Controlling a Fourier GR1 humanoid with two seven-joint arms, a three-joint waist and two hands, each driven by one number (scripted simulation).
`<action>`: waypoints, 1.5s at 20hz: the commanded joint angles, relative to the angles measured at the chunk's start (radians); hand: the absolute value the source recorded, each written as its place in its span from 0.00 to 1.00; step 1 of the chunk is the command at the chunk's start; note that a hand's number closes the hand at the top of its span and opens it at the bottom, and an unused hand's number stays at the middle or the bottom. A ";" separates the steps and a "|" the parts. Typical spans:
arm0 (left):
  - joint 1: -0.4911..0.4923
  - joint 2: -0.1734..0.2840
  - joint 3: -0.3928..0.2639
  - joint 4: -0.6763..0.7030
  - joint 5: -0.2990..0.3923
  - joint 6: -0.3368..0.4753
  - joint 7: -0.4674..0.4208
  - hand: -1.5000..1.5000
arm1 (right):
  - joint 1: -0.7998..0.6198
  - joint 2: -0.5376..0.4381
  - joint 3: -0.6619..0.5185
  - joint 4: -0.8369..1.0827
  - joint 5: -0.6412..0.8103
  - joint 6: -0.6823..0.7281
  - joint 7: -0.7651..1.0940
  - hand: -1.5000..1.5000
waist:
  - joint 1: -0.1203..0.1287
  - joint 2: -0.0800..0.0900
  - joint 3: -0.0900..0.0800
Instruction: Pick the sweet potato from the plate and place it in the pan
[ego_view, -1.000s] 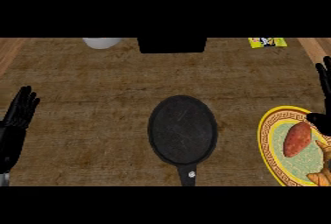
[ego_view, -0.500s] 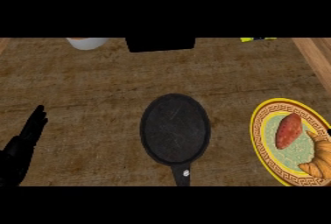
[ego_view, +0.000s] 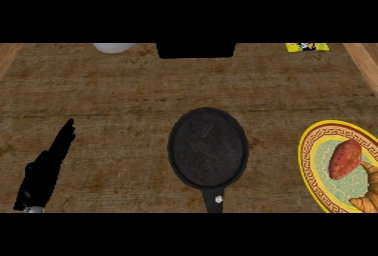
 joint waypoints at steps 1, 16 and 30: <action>-0.021 -0.026 -0.020 0.006 -0.018 0.002 0.010 0.50 | 0.021 -0.129 0.015 -0.179 -0.025 0.106 0.231 0.00 | 0.020 -0.002 0.002; -0.056 -0.049 -0.021 -0.012 -0.057 -0.031 0.063 0.50 | -0.370 -0.290 0.081 0.103 -0.258 0.417 0.452 0.00 | 0.056 0.005 0.006; -0.034 -0.019 0.021 -0.050 -0.061 -0.072 0.067 0.50 | -0.539 -0.304 0.314 0.224 -0.373 0.527 0.587 0.00 | 0.056 0.002 0.005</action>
